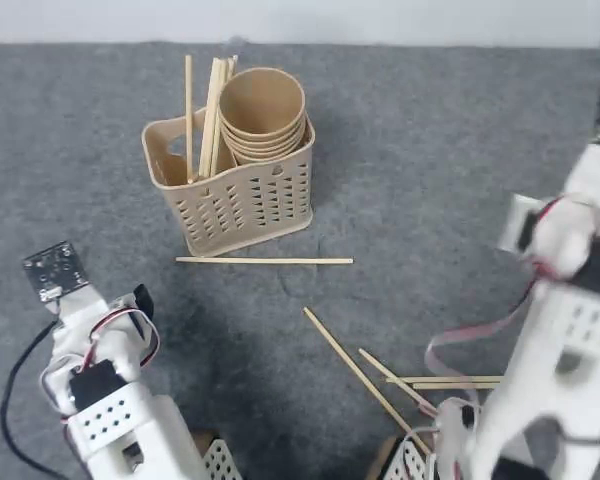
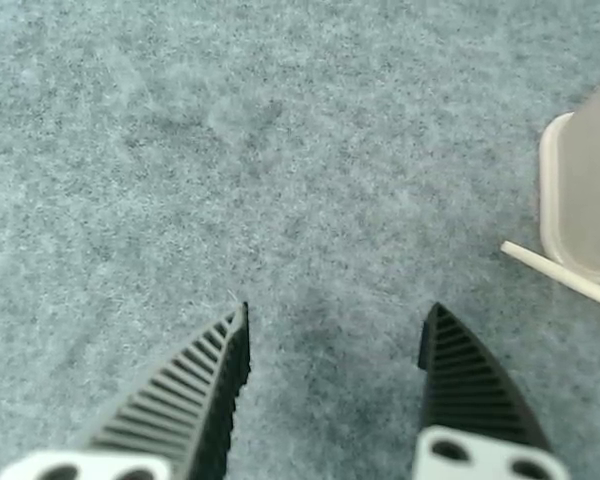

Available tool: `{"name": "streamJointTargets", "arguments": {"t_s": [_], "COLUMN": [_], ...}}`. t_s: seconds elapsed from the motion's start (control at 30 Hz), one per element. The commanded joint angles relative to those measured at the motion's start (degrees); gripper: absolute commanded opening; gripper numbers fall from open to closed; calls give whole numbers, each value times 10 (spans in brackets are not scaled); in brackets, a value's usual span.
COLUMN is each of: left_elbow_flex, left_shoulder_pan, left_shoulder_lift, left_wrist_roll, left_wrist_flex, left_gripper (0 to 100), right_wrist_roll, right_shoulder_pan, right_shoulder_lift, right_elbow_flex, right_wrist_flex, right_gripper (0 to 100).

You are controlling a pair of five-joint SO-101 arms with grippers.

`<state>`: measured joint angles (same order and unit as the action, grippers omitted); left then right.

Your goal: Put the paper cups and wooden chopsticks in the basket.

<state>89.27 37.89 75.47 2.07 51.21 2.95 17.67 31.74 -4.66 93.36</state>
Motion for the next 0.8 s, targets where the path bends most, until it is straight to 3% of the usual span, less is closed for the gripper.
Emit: {"name": "streamJointTargets", "arguments": {"t_s": [0.0, 0.13, 0.3, 0.77], "left_elbow_flex": [-26, -26, -26, -26], "left_shoulder_pan": [0, 0, 0, 0], "left_shoulder_lift": [-1, -1, -1, -1], "left_wrist_roll": [-6, -6, -6, -6], "left_wrist_flex": [-14, -14, -13, -13], "left_gripper": [264, 264, 264, 264], "right_wrist_roll": [92, 180, 238, 386], "right_shoulder_pan": [103, 167, 220, 302], "right_shoulder_lift": [-64, -142, -232, -436], "right_elbow_flex": [-46, -85, -90, -89], "right_wrist_flex": [-63, -153, -206, -388], "right_gripper": [119, 119, 119, 119]}}
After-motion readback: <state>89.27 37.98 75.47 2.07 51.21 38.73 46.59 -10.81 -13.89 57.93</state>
